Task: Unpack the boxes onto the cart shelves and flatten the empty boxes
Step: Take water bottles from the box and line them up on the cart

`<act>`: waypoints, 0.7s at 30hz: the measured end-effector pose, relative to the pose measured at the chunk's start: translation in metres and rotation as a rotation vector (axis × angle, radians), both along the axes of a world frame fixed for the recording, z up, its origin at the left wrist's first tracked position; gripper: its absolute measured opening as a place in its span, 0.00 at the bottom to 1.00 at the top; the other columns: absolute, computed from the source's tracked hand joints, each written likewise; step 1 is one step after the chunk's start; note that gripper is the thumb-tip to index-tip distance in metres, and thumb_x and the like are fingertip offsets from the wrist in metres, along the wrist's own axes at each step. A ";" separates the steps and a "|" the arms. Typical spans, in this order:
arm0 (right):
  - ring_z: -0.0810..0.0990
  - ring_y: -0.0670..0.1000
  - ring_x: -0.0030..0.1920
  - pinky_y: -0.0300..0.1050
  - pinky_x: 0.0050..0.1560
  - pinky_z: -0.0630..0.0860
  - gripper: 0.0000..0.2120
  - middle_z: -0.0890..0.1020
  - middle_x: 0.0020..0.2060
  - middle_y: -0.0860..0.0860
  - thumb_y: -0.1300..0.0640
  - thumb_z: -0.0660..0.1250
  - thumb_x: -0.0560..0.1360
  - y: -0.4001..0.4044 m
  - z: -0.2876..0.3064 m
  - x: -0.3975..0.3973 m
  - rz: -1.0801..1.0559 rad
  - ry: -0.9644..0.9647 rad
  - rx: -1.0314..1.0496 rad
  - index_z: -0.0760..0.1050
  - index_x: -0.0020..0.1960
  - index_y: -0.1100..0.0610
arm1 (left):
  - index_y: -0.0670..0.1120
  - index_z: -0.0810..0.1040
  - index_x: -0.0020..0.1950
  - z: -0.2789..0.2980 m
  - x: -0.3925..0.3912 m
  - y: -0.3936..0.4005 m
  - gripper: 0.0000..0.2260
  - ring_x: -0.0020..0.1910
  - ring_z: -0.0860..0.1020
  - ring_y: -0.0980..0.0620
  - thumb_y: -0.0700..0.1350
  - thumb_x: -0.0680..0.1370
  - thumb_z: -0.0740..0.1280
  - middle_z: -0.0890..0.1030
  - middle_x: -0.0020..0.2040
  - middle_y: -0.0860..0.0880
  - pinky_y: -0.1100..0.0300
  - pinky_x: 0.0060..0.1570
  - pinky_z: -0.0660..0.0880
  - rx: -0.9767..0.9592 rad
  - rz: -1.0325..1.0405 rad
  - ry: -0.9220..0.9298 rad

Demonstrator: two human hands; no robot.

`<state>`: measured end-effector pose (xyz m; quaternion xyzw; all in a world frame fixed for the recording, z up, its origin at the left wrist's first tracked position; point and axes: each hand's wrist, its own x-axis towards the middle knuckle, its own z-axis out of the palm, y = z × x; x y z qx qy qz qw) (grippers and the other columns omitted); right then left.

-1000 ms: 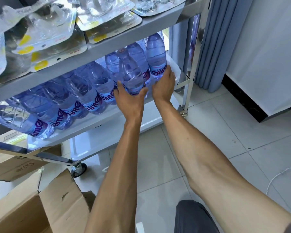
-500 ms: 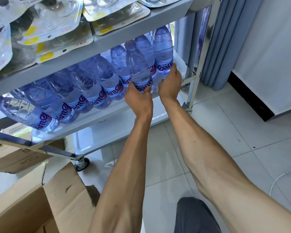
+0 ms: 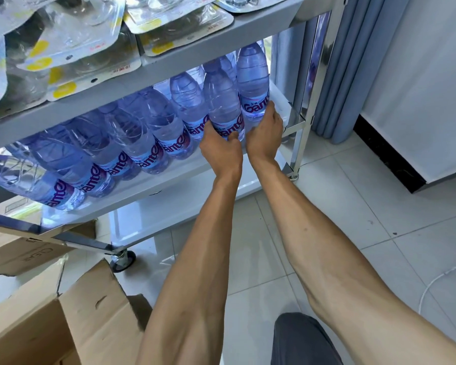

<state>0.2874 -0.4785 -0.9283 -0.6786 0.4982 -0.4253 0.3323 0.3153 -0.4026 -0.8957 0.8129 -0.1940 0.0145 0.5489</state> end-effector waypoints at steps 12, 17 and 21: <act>0.71 0.54 0.67 0.52 0.68 0.71 0.31 0.75 0.66 0.54 0.46 0.68 0.76 -0.003 -0.003 0.000 0.019 -0.033 0.023 0.65 0.74 0.58 | 0.41 0.76 0.55 -0.009 0.002 -0.017 0.21 0.49 0.81 0.45 0.50 0.70 0.79 0.83 0.49 0.46 0.59 0.49 0.74 0.068 0.186 0.092; 0.73 0.56 0.65 0.53 0.66 0.72 0.29 0.77 0.63 0.55 0.53 0.72 0.73 -0.007 0.004 -0.002 0.023 -0.028 0.027 0.68 0.71 0.60 | 0.43 0.80 0.55 -0.012 0.010 -0.019 0.18 0.51 0.82 0.46 0.53 0.72 0.76 0.84 0.51 0.47 0.55 0.51 0.77 0.172 0.190 0.056; 0.74 0.54 0.64 0.54 0.63 0.72 0.32 0.77 0.62 0.54 0.49 0.75 0.70 -0.027 0.016 0.000 0.058 -0.032 0.029 0.69 0.68 0.59 | 0.44 0.80 0.52 -0.013 0.016 -0.018 0.17 0.48 0.82 0.45 0.54 0.72 0.76 0.84 0.49 0.46 0.54 0.50 0.77 0.198 0.166 0.047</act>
